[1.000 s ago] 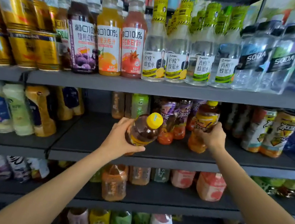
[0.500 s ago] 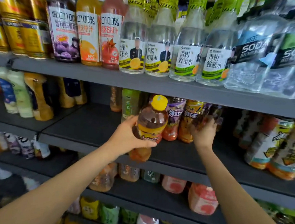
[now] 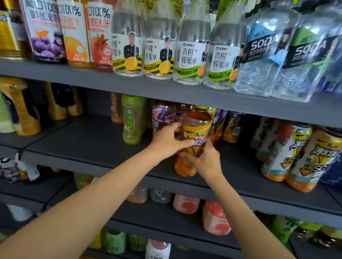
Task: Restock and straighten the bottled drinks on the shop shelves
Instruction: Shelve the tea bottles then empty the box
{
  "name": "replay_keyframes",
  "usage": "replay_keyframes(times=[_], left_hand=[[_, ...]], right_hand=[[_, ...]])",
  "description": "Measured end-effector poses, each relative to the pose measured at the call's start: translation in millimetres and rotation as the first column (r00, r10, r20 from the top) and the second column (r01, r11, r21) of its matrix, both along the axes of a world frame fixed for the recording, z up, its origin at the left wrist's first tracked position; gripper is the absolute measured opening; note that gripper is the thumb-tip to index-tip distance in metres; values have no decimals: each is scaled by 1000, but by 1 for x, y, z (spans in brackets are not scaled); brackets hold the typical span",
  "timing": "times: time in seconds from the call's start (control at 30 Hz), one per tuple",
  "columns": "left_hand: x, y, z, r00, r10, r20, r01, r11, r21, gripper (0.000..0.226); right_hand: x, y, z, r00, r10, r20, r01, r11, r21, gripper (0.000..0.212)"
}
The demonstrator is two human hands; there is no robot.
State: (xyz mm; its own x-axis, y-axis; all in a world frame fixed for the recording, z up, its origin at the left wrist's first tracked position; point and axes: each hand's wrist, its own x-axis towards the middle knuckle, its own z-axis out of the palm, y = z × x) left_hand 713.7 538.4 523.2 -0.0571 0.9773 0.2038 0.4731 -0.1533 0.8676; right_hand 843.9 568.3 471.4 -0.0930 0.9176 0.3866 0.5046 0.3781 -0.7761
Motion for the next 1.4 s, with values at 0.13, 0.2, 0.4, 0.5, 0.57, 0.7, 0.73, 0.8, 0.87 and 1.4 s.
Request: replay_keyframes(times=[0.13,0.2,0.4,0.5,0.57,0.7,0.73,0.8,0.87,1.4], left_hand=[[-3,4,3,1000,2,9,-1,994,-114,49],[2,10,-6,1000,29,3,-28,991,-133,48],[34,32,-14,995,48,-86,-58,991,-119,55],[50,43,-20,996,64,-70,-73,987,-145,55],[59,49,-25,990,81,-118,-98,984,-151,55],[69,61,-32,979,109,-172,-136,979,-149,59],[70,63,-32,978,108,-176,-136,978,-156,61],[72,69,-35,980,119,-161,-147,973,-177,63],[74,74,-40,982,148,-117,-167,970,-174,62],[40,43,-71,958,93,-271,-76,994,73,44]], right_hand=[[15,9,4,993,-117,-4,117,993,-13,66],[25,12,5,985,-171,18,171,985,-12,63],[72,34,13,915,-404,8,404,914,-43,58],[86,60,17,893,-450,-12,445,886,-131,61],[90,80,16,886,-464,-8,458,876,-150,62],[92,115,12,903,-426,-48,413,894,-175,62],[91,118,11,899,-431,-73,413,893,-180,62],[84,111,5,850,-499,-168,491,867,-88,59],[67,91,-5,799,-539,-268,586,798,143,52],[37,69,8,949,-310,-65,307,951,-42,47]])
